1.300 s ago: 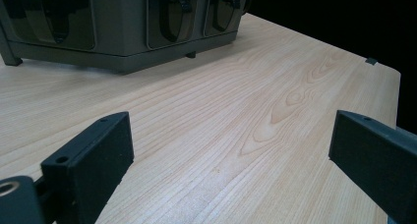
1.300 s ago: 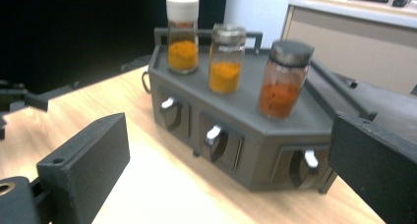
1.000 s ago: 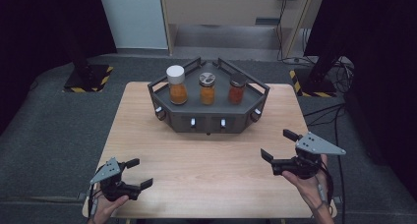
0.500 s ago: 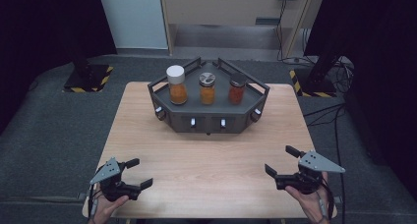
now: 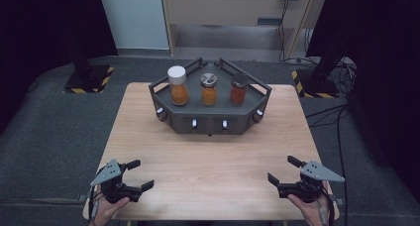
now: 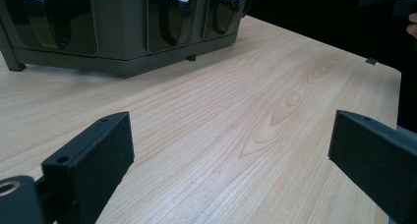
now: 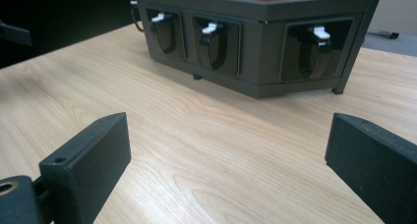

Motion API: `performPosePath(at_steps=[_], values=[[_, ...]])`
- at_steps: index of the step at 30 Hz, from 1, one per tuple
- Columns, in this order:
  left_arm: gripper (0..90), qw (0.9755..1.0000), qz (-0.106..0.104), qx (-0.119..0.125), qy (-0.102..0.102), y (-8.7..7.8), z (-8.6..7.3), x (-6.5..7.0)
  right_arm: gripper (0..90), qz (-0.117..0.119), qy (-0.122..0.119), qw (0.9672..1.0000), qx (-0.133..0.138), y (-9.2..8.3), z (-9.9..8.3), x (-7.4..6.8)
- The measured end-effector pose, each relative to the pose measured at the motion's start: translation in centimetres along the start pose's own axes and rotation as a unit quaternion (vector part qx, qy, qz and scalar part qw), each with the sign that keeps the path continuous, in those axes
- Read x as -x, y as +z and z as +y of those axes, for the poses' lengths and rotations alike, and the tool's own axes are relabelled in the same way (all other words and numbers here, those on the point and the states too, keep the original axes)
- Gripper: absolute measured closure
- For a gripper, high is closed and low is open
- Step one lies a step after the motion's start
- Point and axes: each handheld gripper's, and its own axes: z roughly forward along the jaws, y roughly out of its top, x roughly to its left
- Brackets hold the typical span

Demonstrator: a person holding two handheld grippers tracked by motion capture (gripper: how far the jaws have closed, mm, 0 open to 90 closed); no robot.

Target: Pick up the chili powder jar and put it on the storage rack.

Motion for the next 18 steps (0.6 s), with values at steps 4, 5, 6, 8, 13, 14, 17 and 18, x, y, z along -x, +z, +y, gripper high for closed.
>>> performPosePath(at_steps=[4, 5, 6, 8, 13, 14, 17, 18], values=[[2.3, 1.0000, 0.000, -0.001, 0.001, 0.02, 0.03, 0.03, 3.5, 0.002, 0.006, 1.0000, -0.001, 0.22, -0.54, 0.23], [2.3, 1.0000, 0.000, -0.001, 0.002, 0.04, 0.05, 0.05, 3.6, 0.003, 0.006, 1.0000, 0.000, 0.27, -0.65, 0.31], [2.3, 1.0000, 0.000, -0.001, 0.002, 0.05, 0.05, 0.07, 3.8, 0.004, 0.008, 1.0000, 0.001, 0.28, -0.70, 0.35], [2.3, 1.0000, -0.001, -0.002, 0.003, 0.07, 0.09, 0.11, 4.3, 0.005, 0.006, 1.0000, 0.001, 0.28, -0.79, 0.40], [2.3, 1.0000, -0.001, -0.002, 0.005, 0.03, 0.14, 0.16, 4.5, 0.010, 0.003, 0.9999, -0.009, 0.69, -1.00, 0.60], [2.3, 1.0000, -0.001, -0.002, 0.006, 0.02, 0.14, 0.17, 4.6, 0.010, 0.001, 0.9999, -0.010, 0.73, -1.02, 0.57], [2.3, 1.0000, -0.002, -0.002, 0.006, 0.02, 0.14, 0.15, 4.8, 0.006, -0.006, 0.9999, -0.011, 0.76, -1.00, 0.32], [2.3, 1.0000, -0.002, -0.002, 0.006, 0.03, 0.14, 0.15, 4.8, 0.006, -0.006, 0.9999, -0.011, 0.76, -1.00, 0.33]])
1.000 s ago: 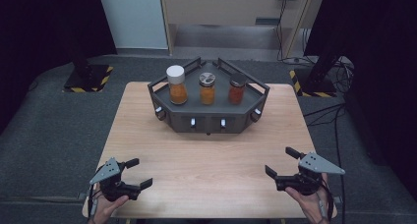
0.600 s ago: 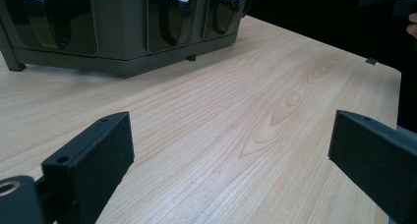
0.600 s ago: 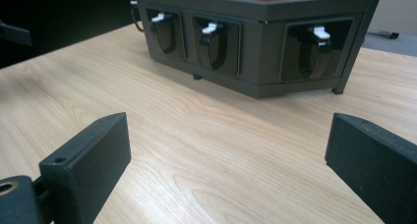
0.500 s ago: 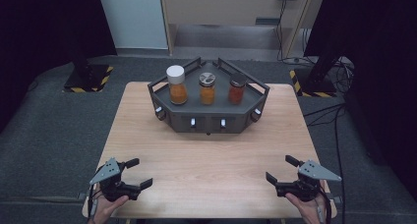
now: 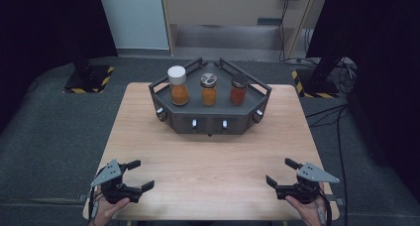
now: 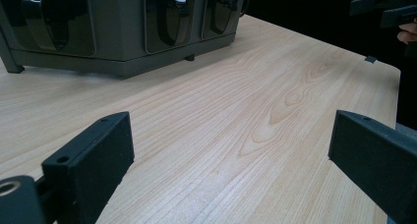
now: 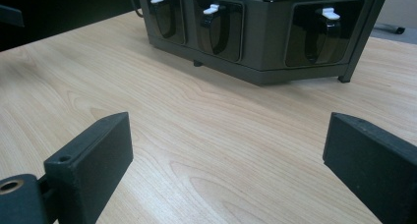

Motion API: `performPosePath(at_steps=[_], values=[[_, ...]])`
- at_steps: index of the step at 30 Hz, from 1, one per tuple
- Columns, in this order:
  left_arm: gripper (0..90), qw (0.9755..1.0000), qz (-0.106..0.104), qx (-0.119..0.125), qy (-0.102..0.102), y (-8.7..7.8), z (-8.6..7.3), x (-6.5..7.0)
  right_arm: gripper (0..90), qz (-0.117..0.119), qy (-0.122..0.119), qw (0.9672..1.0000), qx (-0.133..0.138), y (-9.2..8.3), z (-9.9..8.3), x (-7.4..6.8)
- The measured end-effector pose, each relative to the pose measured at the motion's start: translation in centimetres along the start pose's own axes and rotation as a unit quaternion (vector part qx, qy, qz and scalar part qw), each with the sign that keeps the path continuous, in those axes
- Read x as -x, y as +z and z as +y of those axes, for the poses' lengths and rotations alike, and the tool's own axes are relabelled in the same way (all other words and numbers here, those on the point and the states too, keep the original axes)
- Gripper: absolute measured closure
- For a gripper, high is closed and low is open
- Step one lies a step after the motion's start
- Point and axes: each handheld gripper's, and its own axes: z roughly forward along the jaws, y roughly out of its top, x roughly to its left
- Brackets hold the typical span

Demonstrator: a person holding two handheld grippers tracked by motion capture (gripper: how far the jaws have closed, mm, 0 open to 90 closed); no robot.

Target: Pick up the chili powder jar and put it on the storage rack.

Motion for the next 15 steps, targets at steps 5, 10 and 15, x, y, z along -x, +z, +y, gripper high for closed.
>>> performPosePath(at_steps=[5, 10, 15], values=[[2.3, 1.0000, 0.000, 0.000, 0.000, 0.01, 0.01, 0.01, 4.8, 0.000, 0.005, 1.0000, 0.001, 0.00, -0.10, 0.16], [2.3, 1.0000, 0.000, -0.001, 0.001, 0.04, 0.03, 0.02, 4.9, 0.002, 0.006, 1.0000, 0.000, 0.01, -0.09, 0.23], [2.3, 1.0000, 0.000, -0.001, 0.000, 0.03, 0.02, 0.00, 5.1, 0.003, 0.005, 1.0000, -0.001, 0.04, -0.07, 0.22]])
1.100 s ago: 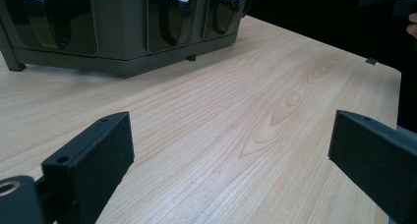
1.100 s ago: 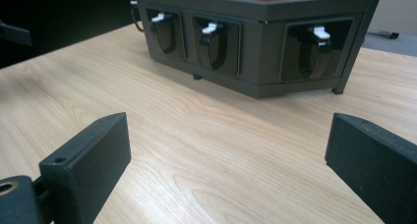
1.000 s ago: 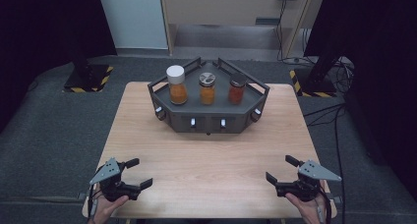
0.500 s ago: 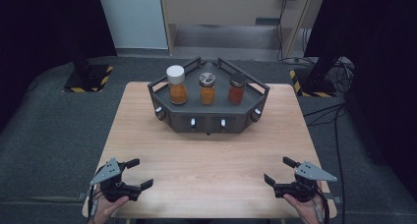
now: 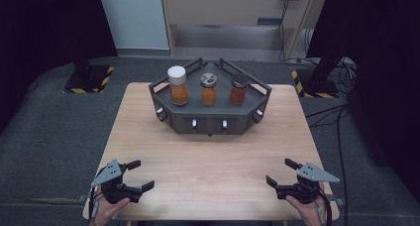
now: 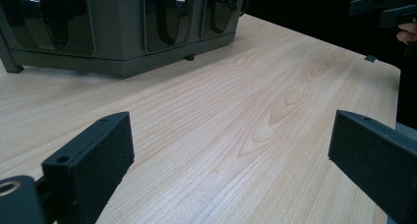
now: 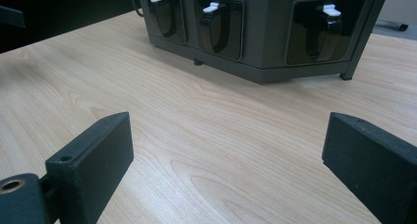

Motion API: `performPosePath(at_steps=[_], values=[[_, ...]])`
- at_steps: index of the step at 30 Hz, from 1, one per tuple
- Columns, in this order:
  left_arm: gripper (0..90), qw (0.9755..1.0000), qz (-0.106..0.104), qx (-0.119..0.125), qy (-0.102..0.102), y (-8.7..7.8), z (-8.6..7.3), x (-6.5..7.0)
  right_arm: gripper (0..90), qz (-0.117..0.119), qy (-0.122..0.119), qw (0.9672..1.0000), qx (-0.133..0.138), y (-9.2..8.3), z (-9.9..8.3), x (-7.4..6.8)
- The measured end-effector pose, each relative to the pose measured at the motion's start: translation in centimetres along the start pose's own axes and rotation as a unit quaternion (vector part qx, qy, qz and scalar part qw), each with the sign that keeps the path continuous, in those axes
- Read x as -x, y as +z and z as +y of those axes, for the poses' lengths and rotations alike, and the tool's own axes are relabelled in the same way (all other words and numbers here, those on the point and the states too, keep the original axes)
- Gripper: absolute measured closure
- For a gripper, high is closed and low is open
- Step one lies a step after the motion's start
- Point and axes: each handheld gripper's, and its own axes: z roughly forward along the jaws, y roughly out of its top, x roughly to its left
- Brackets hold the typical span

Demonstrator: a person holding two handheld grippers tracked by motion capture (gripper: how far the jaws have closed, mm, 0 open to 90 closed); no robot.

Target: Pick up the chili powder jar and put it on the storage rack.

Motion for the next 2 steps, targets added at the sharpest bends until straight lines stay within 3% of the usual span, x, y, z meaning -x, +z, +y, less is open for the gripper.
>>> performPosePath(at_steps=[2], values=[[2.3, 1.0000, 0.000, 0.000, 0.000, 0.01, 0.01, 0.01, 5.1, -0.001, 0.000, 1.0000, 0.000, -0.02, -0.01, -0.01]])
